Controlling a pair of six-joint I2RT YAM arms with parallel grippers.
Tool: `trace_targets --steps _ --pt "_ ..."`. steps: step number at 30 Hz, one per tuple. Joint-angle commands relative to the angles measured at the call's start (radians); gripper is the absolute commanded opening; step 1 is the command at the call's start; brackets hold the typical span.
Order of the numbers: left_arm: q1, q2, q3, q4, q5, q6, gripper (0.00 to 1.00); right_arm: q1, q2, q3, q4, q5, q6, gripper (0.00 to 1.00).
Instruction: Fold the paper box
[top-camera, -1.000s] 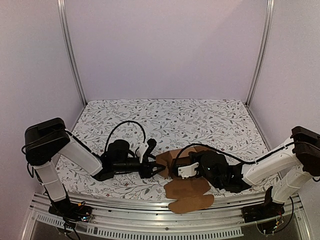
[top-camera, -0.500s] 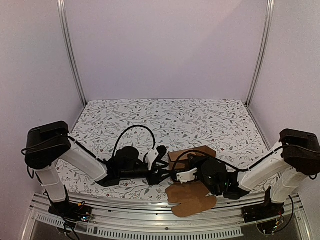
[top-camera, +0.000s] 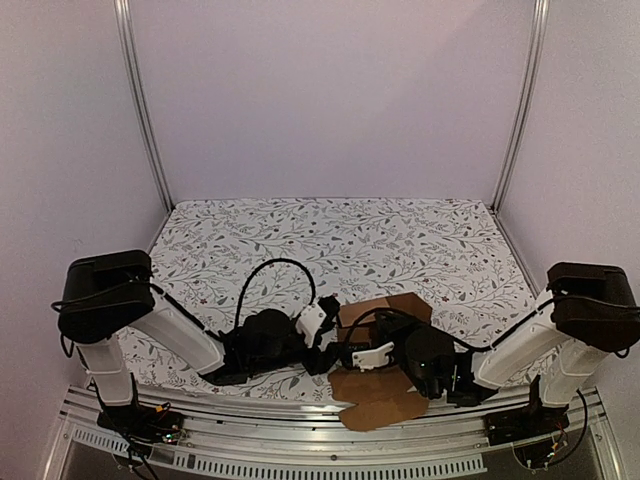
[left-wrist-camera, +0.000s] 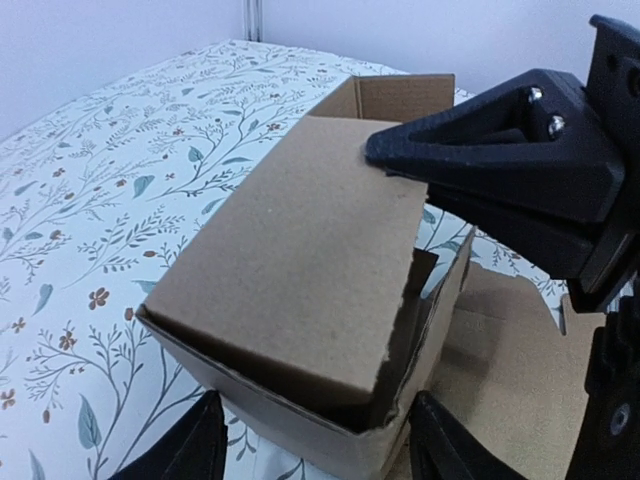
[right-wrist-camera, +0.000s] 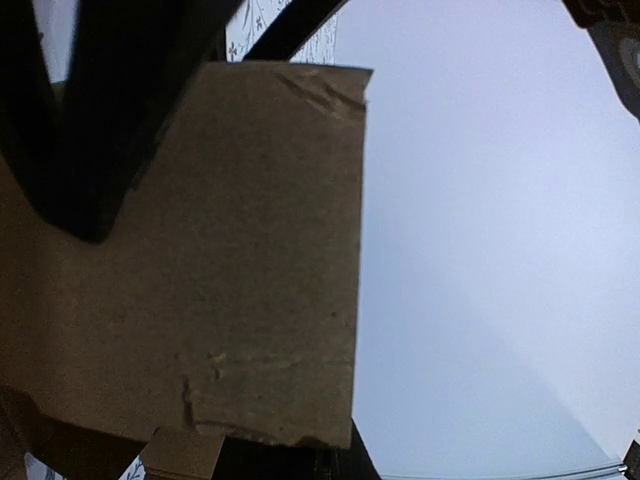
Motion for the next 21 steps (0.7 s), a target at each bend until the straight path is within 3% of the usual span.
trace_targets --steps 1,10,14,21 --pt "-0.022 0.027 0.039 0.018 -0.152 0.008 0.61 0.033 -0.064 0.017 -0.135 0.005 0.045 0.0" --pt "-0.037 0.088 0.069 0.037 -0.259 0.01 0.54 0.039 -0.108 0.066 -0.327 0.019 0.191 0.0" --pt "-0.058 0.096 0.059 0.083 -0.332 0.012 0.49 0.04 -0.127 0.092 -0.43 0.023 0.245 0.05" --pt "-0.062 0.142 0.074 0.125 -0.329 0.006 0.41 0.039 -0.157 0.14 -0.545 0.027 0.318 0.13"
